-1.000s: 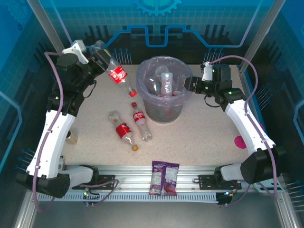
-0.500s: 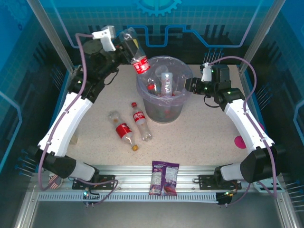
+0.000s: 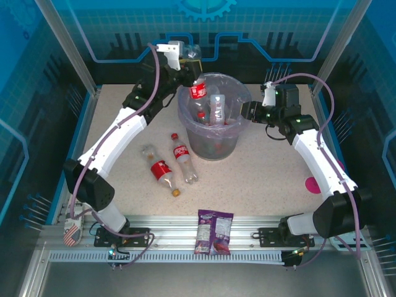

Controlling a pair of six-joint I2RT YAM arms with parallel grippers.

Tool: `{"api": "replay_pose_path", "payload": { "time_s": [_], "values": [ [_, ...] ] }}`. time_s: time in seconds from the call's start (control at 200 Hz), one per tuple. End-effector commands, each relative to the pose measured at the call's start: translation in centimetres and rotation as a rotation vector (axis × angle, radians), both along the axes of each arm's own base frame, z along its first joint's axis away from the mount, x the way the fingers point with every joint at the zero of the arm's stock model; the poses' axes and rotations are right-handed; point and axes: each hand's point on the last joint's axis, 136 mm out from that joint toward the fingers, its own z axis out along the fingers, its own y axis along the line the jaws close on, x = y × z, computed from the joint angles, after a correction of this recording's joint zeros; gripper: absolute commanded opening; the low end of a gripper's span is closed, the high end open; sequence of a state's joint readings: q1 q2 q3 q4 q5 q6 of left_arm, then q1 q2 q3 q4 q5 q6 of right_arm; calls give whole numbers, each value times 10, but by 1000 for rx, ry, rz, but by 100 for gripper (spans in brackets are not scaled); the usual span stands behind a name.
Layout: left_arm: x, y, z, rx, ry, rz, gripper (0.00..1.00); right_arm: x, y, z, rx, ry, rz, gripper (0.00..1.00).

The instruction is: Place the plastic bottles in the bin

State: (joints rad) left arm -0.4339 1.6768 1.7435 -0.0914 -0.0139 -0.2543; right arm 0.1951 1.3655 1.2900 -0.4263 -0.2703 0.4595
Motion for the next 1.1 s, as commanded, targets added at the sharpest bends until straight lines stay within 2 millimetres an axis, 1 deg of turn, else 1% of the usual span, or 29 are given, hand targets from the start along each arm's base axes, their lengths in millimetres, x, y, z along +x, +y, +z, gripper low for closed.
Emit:
{"api": "replay_pose_path", "payload": {
  "time_s": [0.0, 0.12, 0.225, 0.36, 0.485, 0.6, 0.695, 0.77, 0.83, 0.845, 0.981, 1.031, 1.096],
  "values": [
    [-1, -2, -8, 26, -3, 3, 11, -1, 1, 7, -3, -23, 10, 41],
    [-5, -6, -41, 42, 64, -10, 11, 0, 2, 7, -3, -21, 16, 41],
    [-10, -14, -69, 40, 117, -44, 11, 1, 3, 6, -3, -19, 18, 41],
    [-16, -24, -105, 31, 189, -71, 14, 1, 2, 7, -4, -21, 17, 41],
    [-22, -28, -130, 28, 242, -73, 16, 1, 2, 8, -6, -24, 18, 41],
    [-28, -35, -146, 39, 267, -96, 18, 2, 2, 9, -6, -26, 17, 41],
    [-33, -38, -149, 44, 279, -120, 23, 2, 3, 9, -6, -25, 18, 41],
    [-39, -40, -145, 39, 275, -147, 30, 2, 2, 9, -9, -25, 15, 41],
    [-45, -42, -141, 43, 263, -174, 41, 2, 1, 10, -10, -28, 13, 41],
    [-46, -42, -140, 45, 260, -178, 45, 2, 2, 9, -10, -27, 14, 41],
    [-50, -37, -129, 68, 239, -171, 70, 2, 2, 9, -8, -24, 16, 41],
    [-51, -36, -122, 73, 221, -168, 77, 2, 2, 9, -7, -26, 14, 41],
    [-51, -33, -111, 79, 197, -158, 82, 1, 2, 9, -9, -27, 16, 41]
  ]
}}
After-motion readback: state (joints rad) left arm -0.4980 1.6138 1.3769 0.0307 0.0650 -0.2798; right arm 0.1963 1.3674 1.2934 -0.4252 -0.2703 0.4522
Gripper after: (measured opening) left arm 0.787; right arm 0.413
